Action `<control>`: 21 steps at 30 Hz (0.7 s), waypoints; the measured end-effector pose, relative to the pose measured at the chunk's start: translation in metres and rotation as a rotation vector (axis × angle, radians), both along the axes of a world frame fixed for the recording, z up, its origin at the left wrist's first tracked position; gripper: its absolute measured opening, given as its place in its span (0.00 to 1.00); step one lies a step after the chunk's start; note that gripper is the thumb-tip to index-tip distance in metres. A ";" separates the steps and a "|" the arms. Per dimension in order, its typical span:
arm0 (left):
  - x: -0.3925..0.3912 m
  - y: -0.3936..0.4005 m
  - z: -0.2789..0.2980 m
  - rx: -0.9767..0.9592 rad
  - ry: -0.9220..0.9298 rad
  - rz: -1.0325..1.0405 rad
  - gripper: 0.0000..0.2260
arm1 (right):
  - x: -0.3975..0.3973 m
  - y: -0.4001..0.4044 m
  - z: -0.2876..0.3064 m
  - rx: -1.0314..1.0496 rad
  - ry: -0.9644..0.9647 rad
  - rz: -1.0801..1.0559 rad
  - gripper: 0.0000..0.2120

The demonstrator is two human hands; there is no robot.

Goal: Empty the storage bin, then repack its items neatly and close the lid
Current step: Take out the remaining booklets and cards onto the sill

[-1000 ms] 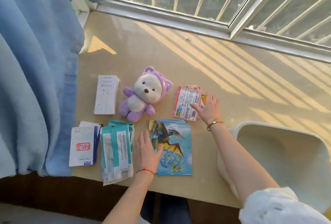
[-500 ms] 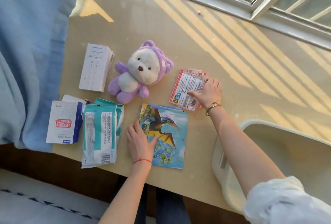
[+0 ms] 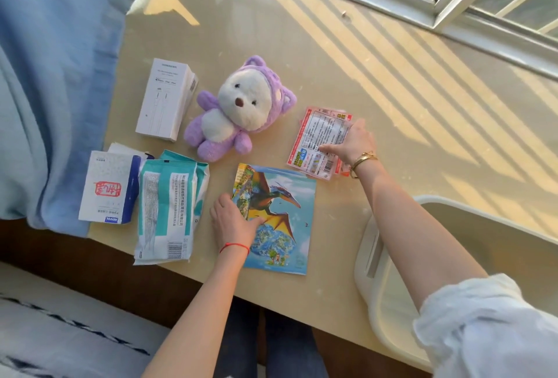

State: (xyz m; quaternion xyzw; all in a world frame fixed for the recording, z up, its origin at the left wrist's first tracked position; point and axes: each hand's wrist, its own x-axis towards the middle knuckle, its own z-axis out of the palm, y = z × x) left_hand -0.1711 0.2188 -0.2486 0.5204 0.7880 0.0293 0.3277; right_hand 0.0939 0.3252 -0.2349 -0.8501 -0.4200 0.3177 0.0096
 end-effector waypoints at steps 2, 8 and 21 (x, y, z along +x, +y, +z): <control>-0.001 -0.001 0.000 0.033 -0.006 -0.012 0.35 | -0.002 -0.002 0.003 0.023 0.090 -0.075 0.37; 0.003 -0.002 0.007 0.043 -0.095 0.063 0.31 | -0.012 -0.013 0.014 0.138 0.279 -0.200 0.14; -0.009 0.006 0.018 0.008 -0.222 -0.069 0.19 | -0.032 -0.086 0.086 0.508 0.601 -0.686 0.15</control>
